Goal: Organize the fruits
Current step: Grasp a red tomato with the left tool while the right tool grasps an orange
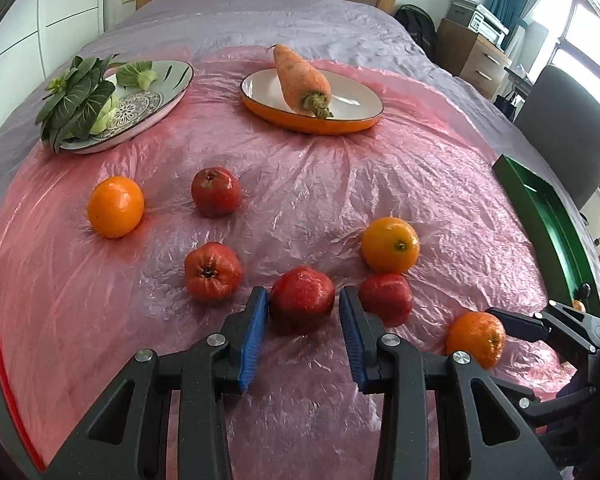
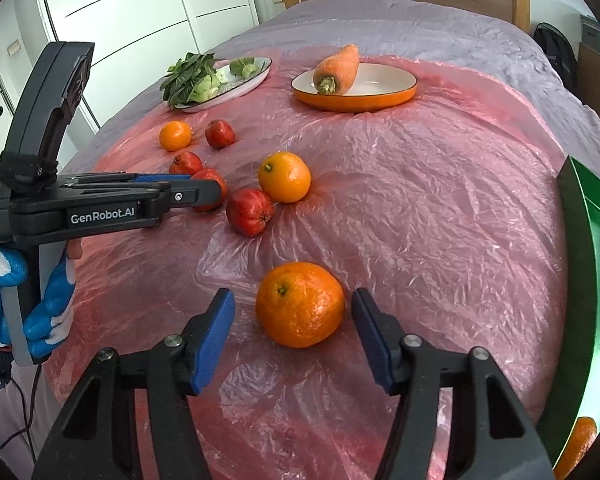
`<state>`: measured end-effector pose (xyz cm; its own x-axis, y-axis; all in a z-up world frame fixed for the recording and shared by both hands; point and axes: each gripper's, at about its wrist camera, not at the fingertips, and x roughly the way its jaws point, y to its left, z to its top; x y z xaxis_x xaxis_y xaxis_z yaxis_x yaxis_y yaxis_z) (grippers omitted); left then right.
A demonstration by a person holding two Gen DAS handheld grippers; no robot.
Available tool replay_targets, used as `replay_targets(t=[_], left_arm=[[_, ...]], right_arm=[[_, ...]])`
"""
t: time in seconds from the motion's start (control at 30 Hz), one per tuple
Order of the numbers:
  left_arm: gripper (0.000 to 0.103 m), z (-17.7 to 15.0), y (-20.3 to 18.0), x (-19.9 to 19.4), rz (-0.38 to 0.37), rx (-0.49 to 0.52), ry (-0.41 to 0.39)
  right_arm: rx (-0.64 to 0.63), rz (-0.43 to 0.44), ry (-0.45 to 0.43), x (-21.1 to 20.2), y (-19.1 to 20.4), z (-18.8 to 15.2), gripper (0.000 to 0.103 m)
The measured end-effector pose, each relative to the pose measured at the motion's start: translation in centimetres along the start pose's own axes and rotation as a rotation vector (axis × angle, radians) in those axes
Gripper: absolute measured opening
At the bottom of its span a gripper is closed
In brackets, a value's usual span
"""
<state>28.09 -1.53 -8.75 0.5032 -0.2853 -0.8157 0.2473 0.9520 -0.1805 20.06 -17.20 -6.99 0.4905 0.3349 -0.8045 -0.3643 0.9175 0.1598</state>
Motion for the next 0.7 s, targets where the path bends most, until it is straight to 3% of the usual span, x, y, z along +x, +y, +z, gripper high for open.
replay_targets(t=[0.17,0.47,0.7], left_arm=[[0.030,-0.05,-0.15,0.64,0.016,0.007,0.002],[0.029,0.00,-0.05,0.66,0.017,0.005,-0.005],[0.029,-0.06,-0.38,0.41,0.029,0.017,-0.011]], right_arm=[[0.012,-0.003,0.009,0.61,-0.27,-0.21,0.076],[0.043,0.027,0.010,0.88,-0.85,-0.40,0.075],[0.031,0.000,0.012,0.94,-0.44,-0.32,0.073]])
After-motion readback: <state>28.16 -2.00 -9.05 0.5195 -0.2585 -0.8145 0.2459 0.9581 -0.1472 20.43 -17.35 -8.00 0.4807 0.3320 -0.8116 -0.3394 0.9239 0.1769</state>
